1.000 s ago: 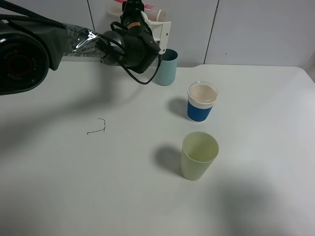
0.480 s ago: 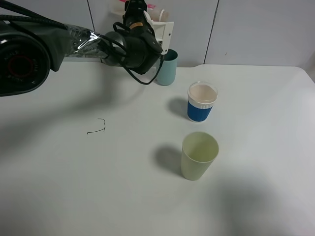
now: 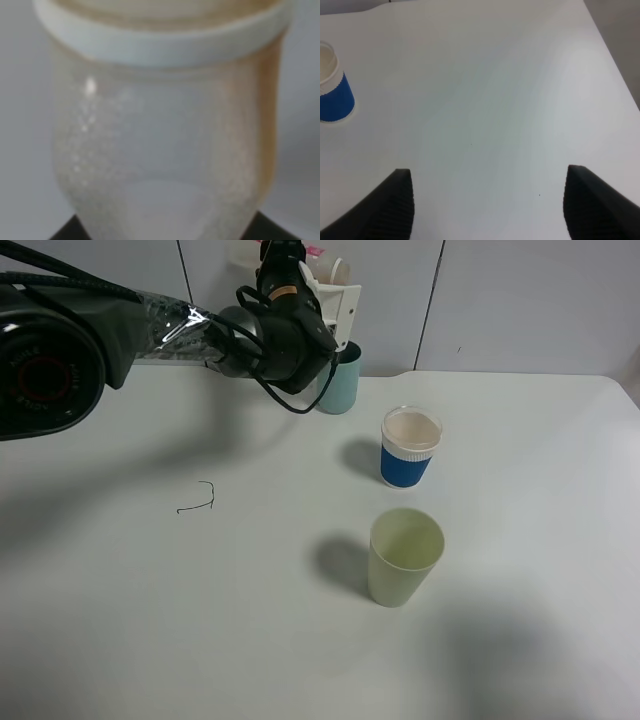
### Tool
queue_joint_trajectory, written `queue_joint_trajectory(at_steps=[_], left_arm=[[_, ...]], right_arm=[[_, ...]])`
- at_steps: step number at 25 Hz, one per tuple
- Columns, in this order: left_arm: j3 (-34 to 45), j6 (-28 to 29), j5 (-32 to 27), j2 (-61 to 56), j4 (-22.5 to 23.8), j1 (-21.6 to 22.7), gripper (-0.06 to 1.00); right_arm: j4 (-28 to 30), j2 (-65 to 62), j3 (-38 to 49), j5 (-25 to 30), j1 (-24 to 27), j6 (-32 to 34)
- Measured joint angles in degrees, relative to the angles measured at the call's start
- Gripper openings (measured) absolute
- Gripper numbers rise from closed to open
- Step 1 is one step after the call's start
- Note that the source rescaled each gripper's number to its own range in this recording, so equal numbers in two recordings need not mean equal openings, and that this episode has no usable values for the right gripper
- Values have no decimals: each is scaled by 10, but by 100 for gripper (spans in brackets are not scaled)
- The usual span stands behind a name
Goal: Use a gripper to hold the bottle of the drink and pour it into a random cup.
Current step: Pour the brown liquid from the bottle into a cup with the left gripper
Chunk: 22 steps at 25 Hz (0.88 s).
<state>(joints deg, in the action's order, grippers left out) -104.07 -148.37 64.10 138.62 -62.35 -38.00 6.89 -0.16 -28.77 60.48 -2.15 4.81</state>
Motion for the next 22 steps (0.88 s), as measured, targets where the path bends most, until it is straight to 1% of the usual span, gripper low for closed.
queue_joint_trajectory(at_steps=[22], left_arm=[[0, 0, 20, -3, 33, -4, 0]], right_arm=[[0, 0, 0, 0, 0, 0]])
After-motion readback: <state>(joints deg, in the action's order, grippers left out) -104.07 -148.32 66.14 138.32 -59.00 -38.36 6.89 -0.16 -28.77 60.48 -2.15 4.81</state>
